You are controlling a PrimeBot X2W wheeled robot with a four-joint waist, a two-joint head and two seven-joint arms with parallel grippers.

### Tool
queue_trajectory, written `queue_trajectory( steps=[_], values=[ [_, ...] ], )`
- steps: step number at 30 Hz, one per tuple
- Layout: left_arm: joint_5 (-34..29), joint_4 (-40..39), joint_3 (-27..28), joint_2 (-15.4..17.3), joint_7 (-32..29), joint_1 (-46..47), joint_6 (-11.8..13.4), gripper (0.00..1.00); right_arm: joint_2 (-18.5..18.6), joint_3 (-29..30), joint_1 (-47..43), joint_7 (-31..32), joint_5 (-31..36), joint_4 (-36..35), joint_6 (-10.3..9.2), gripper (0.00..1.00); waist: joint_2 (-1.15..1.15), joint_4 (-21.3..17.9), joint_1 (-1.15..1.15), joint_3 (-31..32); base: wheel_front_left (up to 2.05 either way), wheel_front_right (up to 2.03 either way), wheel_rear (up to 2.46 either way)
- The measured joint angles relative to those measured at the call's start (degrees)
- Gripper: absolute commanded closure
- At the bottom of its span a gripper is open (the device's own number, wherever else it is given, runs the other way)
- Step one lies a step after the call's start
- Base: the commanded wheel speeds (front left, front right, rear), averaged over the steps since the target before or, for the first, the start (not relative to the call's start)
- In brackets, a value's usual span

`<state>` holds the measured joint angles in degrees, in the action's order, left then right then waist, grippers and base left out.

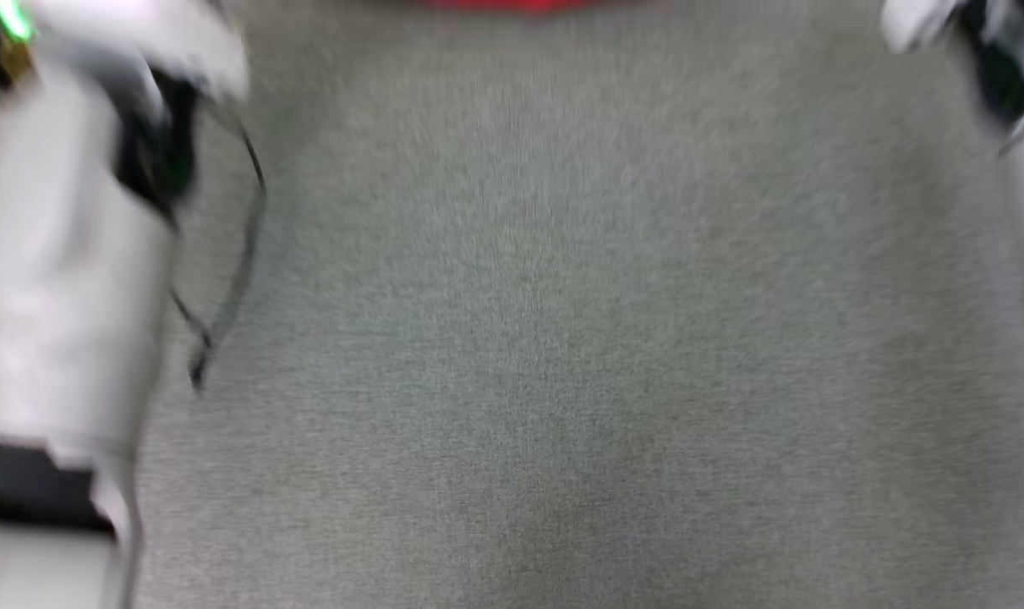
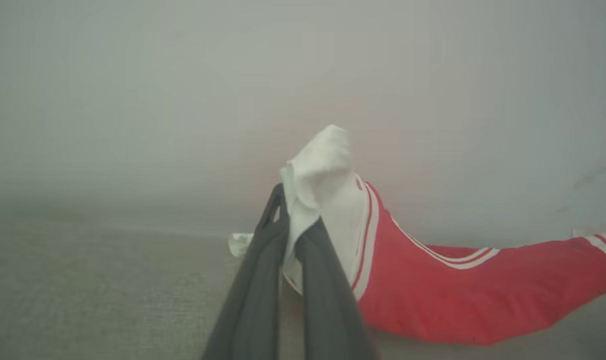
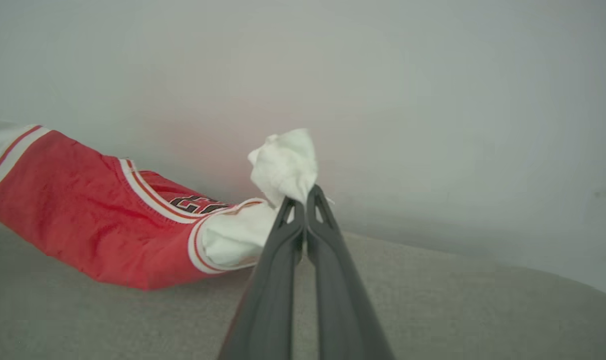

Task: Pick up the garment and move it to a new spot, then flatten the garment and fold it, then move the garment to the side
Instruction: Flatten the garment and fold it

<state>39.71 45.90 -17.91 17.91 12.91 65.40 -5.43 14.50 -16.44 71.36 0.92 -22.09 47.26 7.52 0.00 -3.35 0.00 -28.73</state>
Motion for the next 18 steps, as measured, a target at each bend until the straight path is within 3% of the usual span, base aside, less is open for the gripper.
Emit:
queue_trajectory(
  steps=[8,18],
  values=[
    [2.9,-4.7,1.2,-0.4,1.2,-21.0,0.7,1.00,0.7,-1.3,-21.6,1.0,-2.6,-8.9,0.00,1.00,0.00,0.1,-0.01,10.2,0.00,0.00,0.00],
    [3.6,-20.0,1.2,0.9,1.0,-45.6,6.4,1.00,0.0,8.8,-51.0,6.5,-1.0,-28.3,0.00,1.00,0.00,0.4,-0.01,20.2,0.00,0.00,0.00]
  ],
)
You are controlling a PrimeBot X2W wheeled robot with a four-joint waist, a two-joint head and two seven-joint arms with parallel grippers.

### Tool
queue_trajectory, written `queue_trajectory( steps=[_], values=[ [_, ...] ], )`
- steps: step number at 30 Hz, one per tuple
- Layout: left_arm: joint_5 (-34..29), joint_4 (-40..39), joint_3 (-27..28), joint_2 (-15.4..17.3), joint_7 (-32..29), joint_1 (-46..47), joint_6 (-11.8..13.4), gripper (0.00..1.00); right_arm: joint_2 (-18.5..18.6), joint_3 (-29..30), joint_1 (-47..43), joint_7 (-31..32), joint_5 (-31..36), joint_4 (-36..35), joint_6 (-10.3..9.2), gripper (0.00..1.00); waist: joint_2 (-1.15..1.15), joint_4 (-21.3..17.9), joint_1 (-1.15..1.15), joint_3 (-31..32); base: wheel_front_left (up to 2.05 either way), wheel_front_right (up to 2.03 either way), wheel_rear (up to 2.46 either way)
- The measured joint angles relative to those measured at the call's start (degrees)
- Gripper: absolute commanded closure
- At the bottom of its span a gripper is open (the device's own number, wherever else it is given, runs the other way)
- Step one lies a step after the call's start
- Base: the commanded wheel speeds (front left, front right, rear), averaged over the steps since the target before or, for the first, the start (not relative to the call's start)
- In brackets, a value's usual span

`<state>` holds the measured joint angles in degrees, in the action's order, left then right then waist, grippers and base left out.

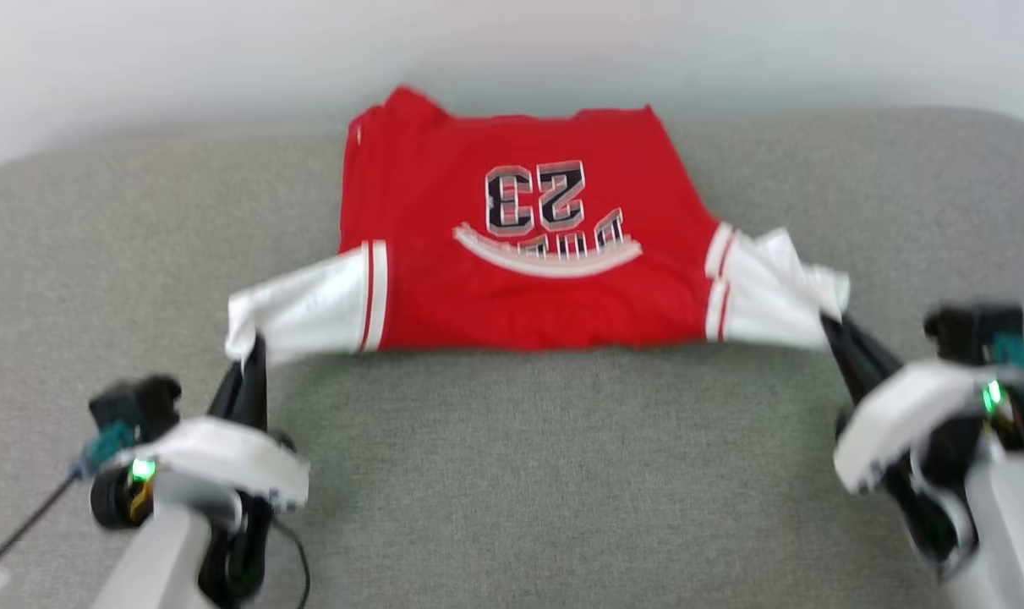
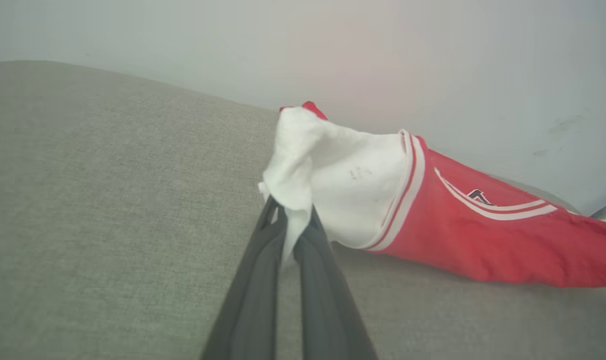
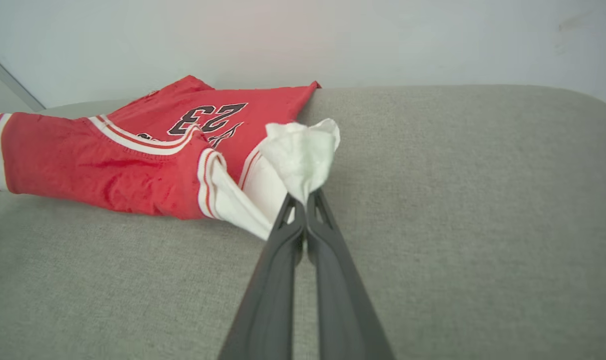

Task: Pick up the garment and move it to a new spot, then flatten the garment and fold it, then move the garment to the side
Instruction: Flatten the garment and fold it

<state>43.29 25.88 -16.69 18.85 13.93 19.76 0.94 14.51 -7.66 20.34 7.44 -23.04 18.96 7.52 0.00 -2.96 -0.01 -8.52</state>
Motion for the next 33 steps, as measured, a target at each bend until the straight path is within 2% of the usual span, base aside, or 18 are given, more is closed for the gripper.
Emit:
queue_trajectory(
  steps=[6,11,16,20,21,22,23,29,33],
  values=[
    [0.9,-12.1,0.3,1.7,-2.9,-12.9,5.4,1.00,-4.4,6.8,-16.0,6.0,1.9,-12.3,-0.01,1.00,0.00,-0.1,-0.01,3.6,0.00,0.00,0.00],
    [1.4,-19.4,-0.3,2.2,-5.8,-21.6,9.1,1.00,-8.3,10.7,-26.7,10.3,4.1,-19.2,0.00,1.00,0.00,-0.1,0.00,5.6,0.00,0.00,0.00],
    [1.8,-21.5,-0.6,3.0,-7.2,-26.6,11.1,1.00,-10.5,14.5,-34.1,12.8,4.8,-20.7,-0.01,1.00,0.00,0.8,0.00,6.2,0.00,0.00,0.00],
    [1.8,-22.5,-1.0,3.0,-7.3,-28.0,11.5,1.00,-11.2,16.3,-36.6,12.7,5.1,-18.5,0.00,1.00,0.00,1.7,0.00,6.1,0.00,0.00,0.00],
    [1.8,-22.7,-1.2,3.0,-7.3,-28.1,11.6,1.00,-11.2,16.5,-36.7,12.3,5.5,-17.9,0.00,0.89,0.00,1.9,0.00,6.0,0.00,0.00,0.00],
    [1.6,-22.8,-1.4,3.0,-7.2,-28.0,11.6,1.00,-11.3,16.5,-36.7,11.6,5.2,-17.4,-0.01,0.53,0.00,2.1,0.00,6.0,0.00,0.00,0.00],
    [1.3,-22.8,-1.7,3.0,-7.1,-28.0,11.6,1.00,-11.4,16.4,-36.6,11.0,5.2,-17.2,-0.01,0.00,0.00,2.4,0.00,5.9,0.00,0.00,0.00],
    [-0.7,-24.3,-3.7,2.4,-6.9,-26.3,11.3,1.00,-11.5,16.7,-31.4,8.0,5.0,-18.5,-0.01,0.00,0.00,4.0,0.01,5.2,0.00,0.00,0.00],
    [-2.1,-26.1,-4.5,2.3,-6.8,-24.6,11.7,1.00,-10.1,17.9,-23.2,7.6,4.8,-16.9,-0.01,0.00,0.00,5.0,0.01,3.7,0.00,0.00,0.00]
  ],
)
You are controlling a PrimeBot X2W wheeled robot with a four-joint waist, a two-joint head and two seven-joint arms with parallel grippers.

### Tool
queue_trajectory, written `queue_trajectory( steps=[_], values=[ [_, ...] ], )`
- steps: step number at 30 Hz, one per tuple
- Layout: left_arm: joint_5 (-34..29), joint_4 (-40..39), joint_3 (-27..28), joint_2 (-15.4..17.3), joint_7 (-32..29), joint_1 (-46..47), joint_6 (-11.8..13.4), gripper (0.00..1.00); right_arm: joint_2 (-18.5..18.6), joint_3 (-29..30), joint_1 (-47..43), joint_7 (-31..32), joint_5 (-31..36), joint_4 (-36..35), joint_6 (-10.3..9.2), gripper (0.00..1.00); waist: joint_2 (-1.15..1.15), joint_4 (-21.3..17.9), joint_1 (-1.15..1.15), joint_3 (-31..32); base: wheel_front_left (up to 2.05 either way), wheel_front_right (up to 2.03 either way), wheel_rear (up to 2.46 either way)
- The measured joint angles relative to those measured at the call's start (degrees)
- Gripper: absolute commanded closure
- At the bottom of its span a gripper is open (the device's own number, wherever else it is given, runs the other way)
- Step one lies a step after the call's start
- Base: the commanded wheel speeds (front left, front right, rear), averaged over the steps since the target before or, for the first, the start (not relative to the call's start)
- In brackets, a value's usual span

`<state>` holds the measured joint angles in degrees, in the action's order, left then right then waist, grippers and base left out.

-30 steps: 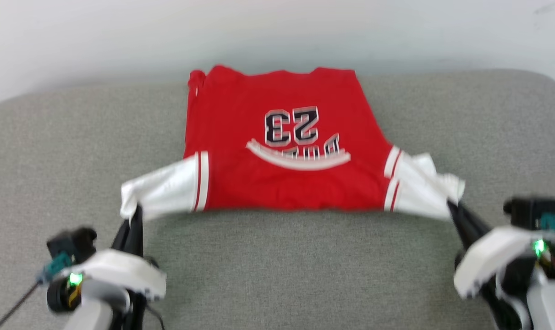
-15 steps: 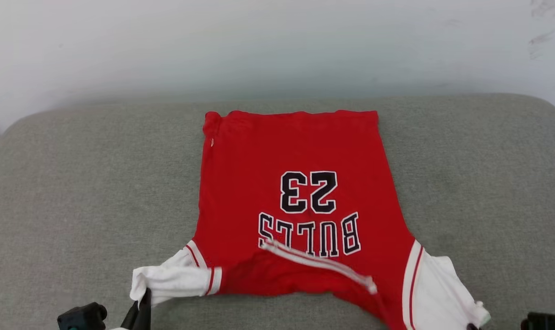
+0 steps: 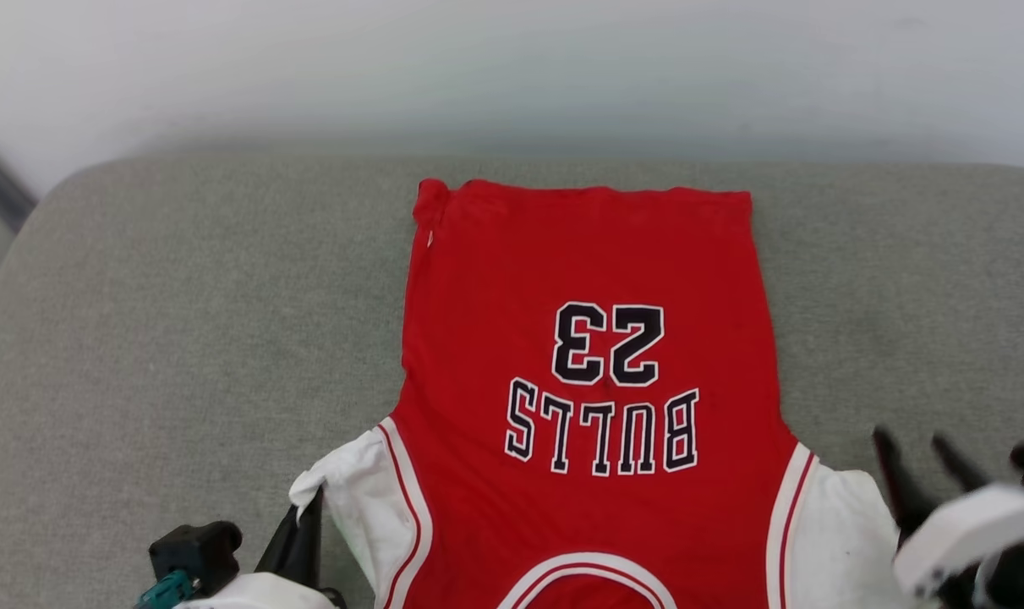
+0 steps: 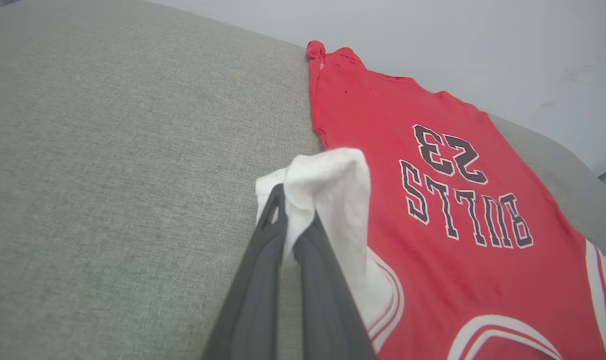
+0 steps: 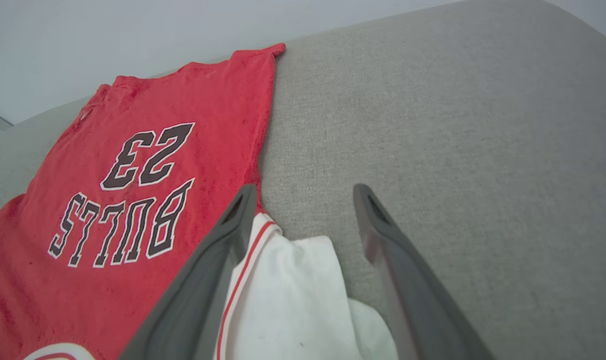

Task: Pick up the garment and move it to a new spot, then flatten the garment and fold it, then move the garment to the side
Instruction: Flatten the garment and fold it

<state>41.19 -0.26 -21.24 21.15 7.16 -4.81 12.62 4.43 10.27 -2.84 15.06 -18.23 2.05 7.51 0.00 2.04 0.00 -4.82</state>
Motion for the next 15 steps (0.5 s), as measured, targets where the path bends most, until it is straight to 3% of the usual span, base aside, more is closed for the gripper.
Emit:
queue_trajectory(
  steps=[8,15],
  values=[
    [-2.9,-2.8,-3.2,-1.7,0.5,5.9,-1.1,1.00,6.7,1.6,25.4,1.7,-2.1,15.4,0.00,0.00,0.00,2.7,0.01,-6.2,0.00,0.00,0.00],
    [-3.9,-3.2,-5.4,-4.3,2.1,12.1,-3.6,1.00,13.8,0.0,43.9,9.9,-1.9,28.7,-0.01,0.00,0.00,7.3,0.02,-13.4,0.00,0.00,0.00]
  ],
)
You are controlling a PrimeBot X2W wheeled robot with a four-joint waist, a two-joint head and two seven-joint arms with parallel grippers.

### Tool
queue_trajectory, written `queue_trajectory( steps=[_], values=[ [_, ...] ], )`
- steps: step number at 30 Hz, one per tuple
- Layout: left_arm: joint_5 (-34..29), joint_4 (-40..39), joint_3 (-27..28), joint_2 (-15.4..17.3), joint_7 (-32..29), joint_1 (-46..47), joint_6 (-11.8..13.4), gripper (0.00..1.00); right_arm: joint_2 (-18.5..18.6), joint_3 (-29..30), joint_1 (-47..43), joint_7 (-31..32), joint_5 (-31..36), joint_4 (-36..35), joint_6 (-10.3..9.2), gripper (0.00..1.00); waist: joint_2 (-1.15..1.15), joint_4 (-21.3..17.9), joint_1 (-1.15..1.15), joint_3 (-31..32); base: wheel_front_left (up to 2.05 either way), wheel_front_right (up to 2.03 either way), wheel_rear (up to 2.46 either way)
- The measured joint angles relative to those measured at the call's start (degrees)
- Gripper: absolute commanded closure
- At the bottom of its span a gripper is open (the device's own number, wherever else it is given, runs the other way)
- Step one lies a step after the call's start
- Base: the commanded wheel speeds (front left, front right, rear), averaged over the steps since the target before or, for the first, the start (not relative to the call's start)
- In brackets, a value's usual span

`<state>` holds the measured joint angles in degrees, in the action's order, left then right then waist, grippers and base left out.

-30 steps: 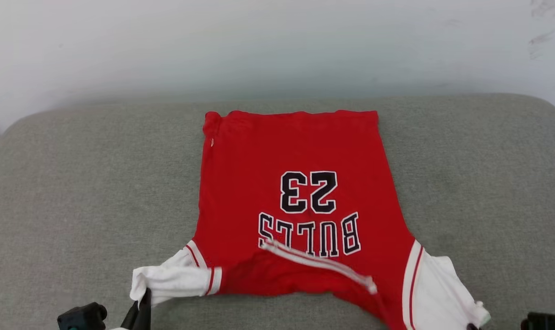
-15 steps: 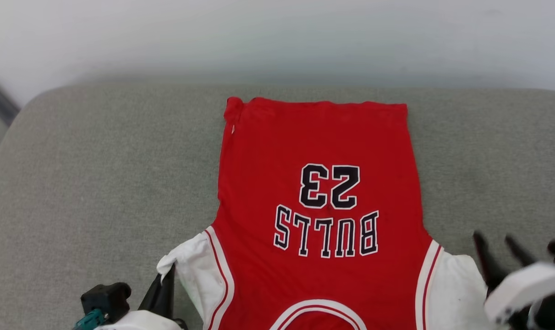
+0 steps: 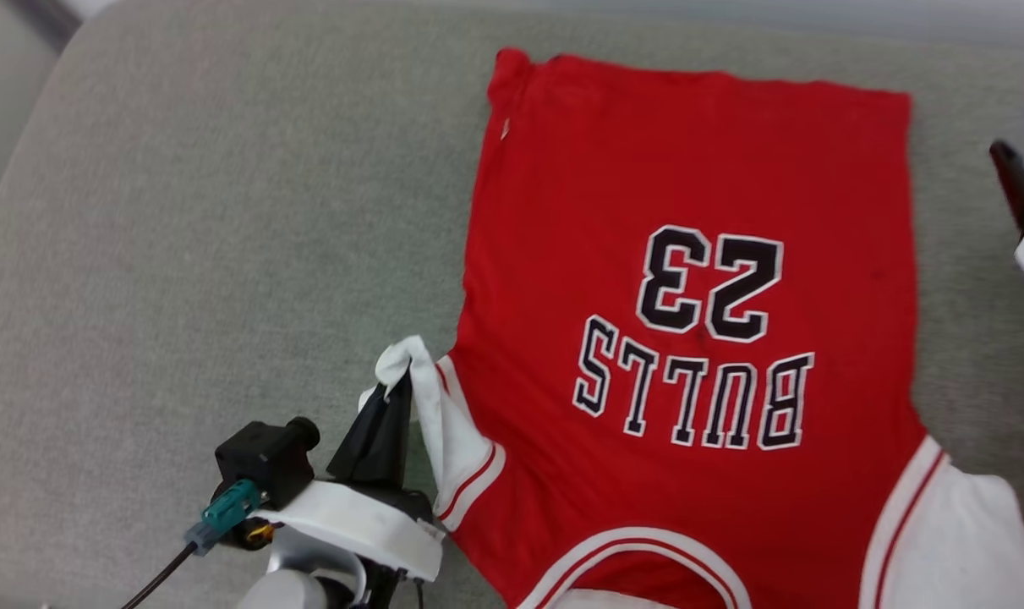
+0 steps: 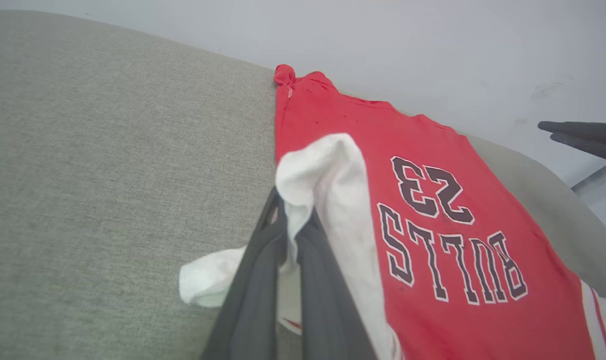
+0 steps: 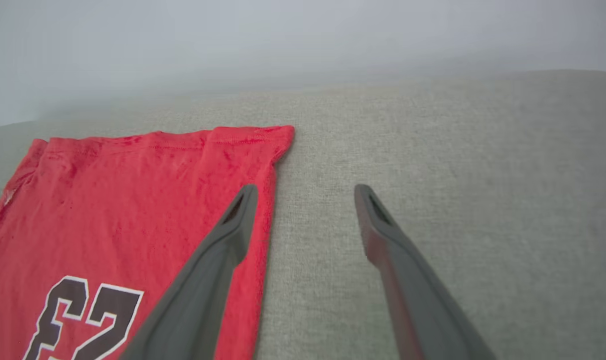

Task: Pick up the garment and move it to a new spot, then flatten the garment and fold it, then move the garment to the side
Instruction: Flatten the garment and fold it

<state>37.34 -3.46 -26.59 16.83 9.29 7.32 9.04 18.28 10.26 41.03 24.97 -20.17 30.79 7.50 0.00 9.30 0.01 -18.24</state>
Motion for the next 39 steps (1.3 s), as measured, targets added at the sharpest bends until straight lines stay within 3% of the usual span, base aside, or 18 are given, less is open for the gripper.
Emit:
queue_trajectory(
  steps=[9,22,23,25,30,39],
  values=[
    [-0.9,0.2,-2.4,-2.8,1.9,4.8,-2.8,1.00,4.4,-3.5,16.1,11.6,1.6,7.7,0.00,0.00,0.00,5.7,0.00,-9.2,0.00,0.00,0.00],
    [-1.2,2.6,-3.2,-4.5,3.4,7.1,-4.5,1.00,5.1,-2.9,24.1,19.2,4.2,15.8,0.02,0.00,0.00,10.0,-0.01,-15.4,0.00,0.00,0.00],
    [-1.2,2.9,-3.2,-4.5,3.5,7.1,-4.5,1.00,5.1,-2.5,24.4,19.9,4.5,16.3,0.05,0.19,0.00,10.0,-0.01,-15.3,0.00,0.00,0.00],
    [-0.9,3.4,-3.3,-4.6,3.5,7.2,-4.5,1.00,4.9,-1.5,24.8,21.1,4.7,17.3,0.05,1.00,0.00,10.1,-0.01,-14.9,0.00,0.00,0.00],
    [-0.3,4.4,-3.3,-4.9,3.7,7.2,-5.1,1.00,4.9,-0.7,24.3,21.7,6.8,18.4,0.03,1.00,0.00,10.0,-0.01,-13.3,0.00,0.00,0.00],
    [0.5,6.2,-3.0,-3.5,2.8,5.7,-4.5,1.00,6.2,-4.8,19.2,22.0,8.6,16.6,0.03,1.00,0.00,7.4,-0.01,-6.8,0.00,0.00,0.00]
  ],
)
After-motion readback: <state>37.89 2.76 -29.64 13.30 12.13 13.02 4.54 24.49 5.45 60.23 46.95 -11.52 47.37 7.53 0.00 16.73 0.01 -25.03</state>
